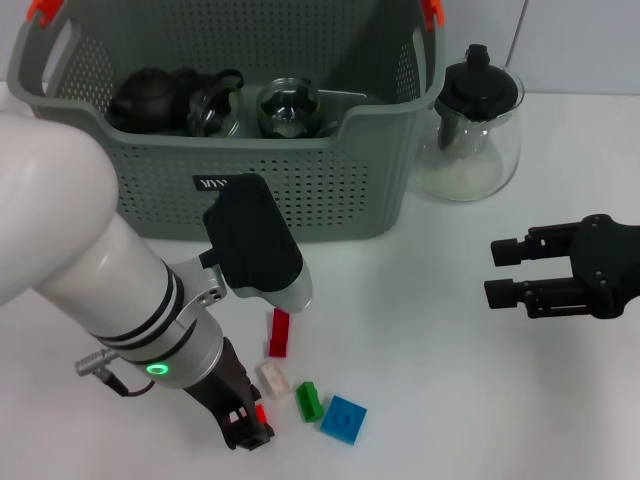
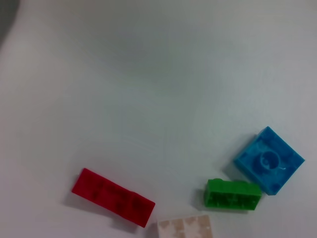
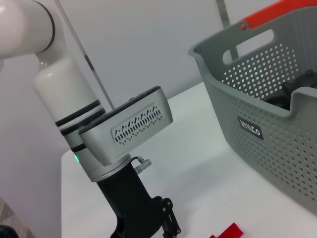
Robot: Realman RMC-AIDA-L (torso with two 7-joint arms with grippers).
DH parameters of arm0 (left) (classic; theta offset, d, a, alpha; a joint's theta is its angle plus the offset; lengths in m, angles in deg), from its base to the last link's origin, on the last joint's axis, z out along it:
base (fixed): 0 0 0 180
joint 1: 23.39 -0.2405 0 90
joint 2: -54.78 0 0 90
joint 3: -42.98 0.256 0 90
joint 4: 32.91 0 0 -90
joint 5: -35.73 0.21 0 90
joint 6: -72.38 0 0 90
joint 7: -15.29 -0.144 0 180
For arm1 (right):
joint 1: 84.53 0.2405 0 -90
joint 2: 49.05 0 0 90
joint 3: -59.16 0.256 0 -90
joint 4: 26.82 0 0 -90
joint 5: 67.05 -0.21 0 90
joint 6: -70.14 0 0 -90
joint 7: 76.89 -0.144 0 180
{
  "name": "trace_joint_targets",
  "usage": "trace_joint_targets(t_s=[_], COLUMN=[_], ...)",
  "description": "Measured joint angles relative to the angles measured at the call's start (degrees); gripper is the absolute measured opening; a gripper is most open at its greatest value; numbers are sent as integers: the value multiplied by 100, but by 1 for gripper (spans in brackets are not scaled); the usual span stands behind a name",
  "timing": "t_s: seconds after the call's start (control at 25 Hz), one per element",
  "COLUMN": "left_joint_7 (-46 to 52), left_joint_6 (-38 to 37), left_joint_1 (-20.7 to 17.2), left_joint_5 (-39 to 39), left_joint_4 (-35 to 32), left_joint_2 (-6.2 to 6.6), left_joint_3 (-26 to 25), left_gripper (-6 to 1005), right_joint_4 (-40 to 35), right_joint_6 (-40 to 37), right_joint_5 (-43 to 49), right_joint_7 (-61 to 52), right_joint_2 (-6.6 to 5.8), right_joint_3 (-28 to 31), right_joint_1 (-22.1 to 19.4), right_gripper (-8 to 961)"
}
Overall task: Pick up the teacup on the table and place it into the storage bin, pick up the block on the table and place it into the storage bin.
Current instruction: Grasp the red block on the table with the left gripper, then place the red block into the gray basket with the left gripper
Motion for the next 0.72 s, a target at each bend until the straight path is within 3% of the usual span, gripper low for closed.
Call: trace_joint_targets(t_s=[0.36,0.52,0.64,0.72], left_joint_7=[140,201,197,168], left_joint_6=[71,34,-129,-376], left_joint_1=[-2,-114,-312,-422], left_joint_5=[134,147,-98,-582], left_joint_4=[-39,-356,-1021,-1554], left_joint_2=[0,0,-1,0], left_joint_3=[-31,-121,-511,-1083], left_gripper=[285,222,190,190], right_joint_4=[0,0,1,51], right_joint_6=[-3,-4,-4,-3], right_joint_5=[-1,-1,-1,39], right_joint_7=[10,10,10,4], right_joint_2=[-15,-27,-66,-134], right_joint_3=[48,90,122,132], right_joint_1=[-24,-36,-66,-104], right_gripper=[659,659,659,659])
